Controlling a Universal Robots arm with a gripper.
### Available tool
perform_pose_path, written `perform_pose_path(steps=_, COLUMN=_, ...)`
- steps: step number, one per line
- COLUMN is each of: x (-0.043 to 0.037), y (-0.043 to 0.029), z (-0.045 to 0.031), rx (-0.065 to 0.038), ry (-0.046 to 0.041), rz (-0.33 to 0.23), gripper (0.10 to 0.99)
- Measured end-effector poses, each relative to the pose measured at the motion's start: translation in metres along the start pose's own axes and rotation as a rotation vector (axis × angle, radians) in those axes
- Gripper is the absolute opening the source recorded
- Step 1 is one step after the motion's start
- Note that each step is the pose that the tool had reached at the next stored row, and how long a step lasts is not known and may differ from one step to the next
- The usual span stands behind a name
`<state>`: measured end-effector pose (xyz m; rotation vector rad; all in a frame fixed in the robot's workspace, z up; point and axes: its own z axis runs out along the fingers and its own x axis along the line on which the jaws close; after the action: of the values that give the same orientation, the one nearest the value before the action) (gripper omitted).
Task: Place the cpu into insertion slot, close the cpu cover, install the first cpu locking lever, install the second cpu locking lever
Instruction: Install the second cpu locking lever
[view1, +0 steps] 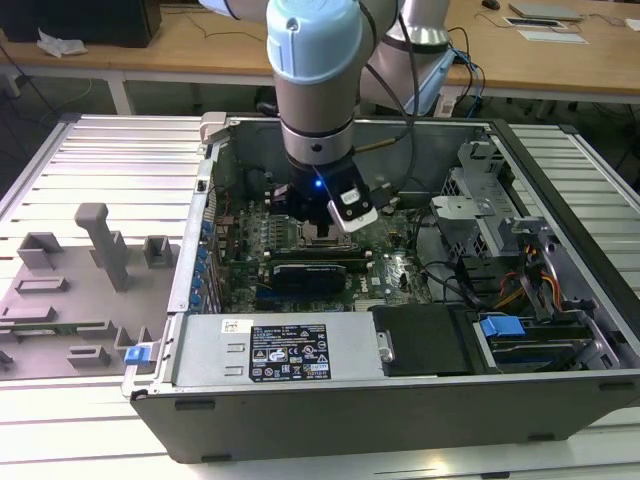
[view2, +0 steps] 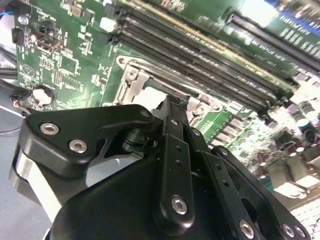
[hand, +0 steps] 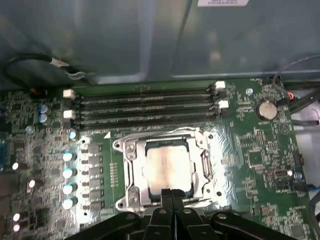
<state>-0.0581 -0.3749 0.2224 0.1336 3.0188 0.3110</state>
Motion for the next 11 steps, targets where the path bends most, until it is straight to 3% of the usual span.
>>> perform_pose_path(steps=3, x=-0.0041, y=0.011, z=0.0028, rx=0.027, ry=0.0001, rz=-0.003, gripper=0.106)
perform_pose_path(steps=6, x=-0.0035, y=0.024, z=0.0055, rx=0.039, ry=0.0011, rz=-0.004, gripper=0.106)
perform_pose_path(steps=8, x=-0.0029, y=0.0291, z=0.0066, rx=0.057, ry=0.002, rz=-0.005, gripper=0.106)
perform_pose_path(steps=11, x=-0.0029, y=0.0293, z=0.0067, rx=0.06, ry=0.0019, rz=-0.005, gripper=0.106)
